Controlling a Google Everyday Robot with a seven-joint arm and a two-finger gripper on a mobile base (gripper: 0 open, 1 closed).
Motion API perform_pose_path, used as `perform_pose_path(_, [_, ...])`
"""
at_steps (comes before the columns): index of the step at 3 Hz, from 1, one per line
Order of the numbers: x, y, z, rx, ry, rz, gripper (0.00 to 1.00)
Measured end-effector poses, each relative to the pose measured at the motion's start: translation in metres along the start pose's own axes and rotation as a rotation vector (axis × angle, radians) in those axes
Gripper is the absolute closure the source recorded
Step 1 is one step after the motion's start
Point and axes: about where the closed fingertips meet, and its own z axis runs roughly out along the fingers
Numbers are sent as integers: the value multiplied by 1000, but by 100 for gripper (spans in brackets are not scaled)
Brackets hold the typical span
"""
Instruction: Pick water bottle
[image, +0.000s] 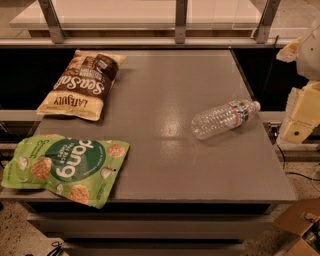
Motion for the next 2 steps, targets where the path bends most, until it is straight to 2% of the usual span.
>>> perform_pose_path(1, [0,0,0,0,0,0,0])
perform_pose_path(2, [-5,-3,0,-6,-31,-44,0])
